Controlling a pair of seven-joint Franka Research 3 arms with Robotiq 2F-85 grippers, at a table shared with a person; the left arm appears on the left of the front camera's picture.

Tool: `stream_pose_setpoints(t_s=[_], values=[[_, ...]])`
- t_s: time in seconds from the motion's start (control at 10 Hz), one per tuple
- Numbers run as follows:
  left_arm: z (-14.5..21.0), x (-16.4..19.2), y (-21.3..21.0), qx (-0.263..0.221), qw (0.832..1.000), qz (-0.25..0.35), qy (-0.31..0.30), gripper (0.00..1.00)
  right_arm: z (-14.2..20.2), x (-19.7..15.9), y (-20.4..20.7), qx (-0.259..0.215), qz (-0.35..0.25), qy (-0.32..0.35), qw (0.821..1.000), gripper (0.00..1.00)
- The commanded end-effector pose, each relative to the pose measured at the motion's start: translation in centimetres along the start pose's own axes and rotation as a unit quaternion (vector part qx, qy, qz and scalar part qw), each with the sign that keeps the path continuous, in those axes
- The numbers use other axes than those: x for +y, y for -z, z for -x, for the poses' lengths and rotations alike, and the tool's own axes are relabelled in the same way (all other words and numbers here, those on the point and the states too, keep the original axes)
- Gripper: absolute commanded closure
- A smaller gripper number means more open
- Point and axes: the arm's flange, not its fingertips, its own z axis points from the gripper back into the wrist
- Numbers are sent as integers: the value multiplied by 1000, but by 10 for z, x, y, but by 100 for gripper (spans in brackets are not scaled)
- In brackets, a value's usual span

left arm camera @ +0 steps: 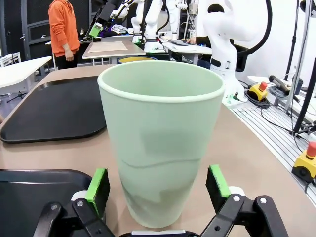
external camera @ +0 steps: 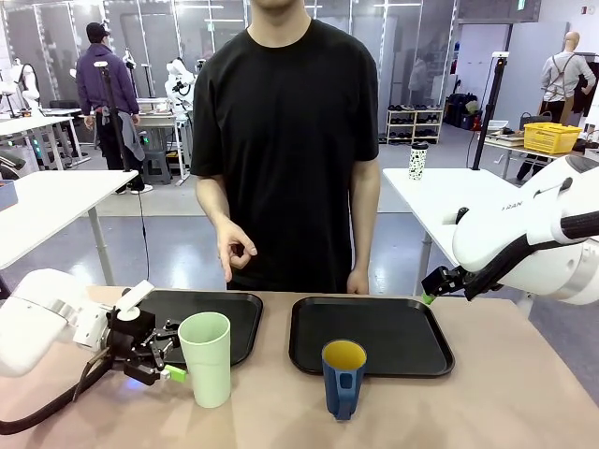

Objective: Sort and store the cups by type.
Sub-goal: Pick up the Reusable plastic cup.

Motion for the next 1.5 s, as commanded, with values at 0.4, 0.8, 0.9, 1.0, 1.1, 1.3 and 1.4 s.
stream_pose_setpoints(t_s=[0.4, 0.8, 0.9, 1.0, 1.1, 1.3, 1.4], values=[[5, 9, 16, -11, 999, 33, -4, 0, 0, -2, 0, -1, -6, 3, 1000, 0], [12, 15, 32, -24, 998, 52, -4, 0, 0, -2, 0, -1, -6, 3, 1000, 0], [15, 17, 37, -28, 998, 57, -4, 0, 0, -2, 0, -1, -6, 3, 1000, 0], [17, 19, 41, -32, 998, 58, 0, 0, 0, -2, 0, -1, -6, 3, 1000, 0], [19, 20, 44, -37, 997, 63, 4, 0, 0, -2, 0, -1, -6, 3, 1000, 0], [23, 21, 44, -59, 996, 62, 12, 0, 0, -2, 0, -1, -6, 3, 1000, 0], [24, 20, 43, -65, 996, 50, 21, 4, 0, -2, 0, -1, -6, 3, 1000, 0]])
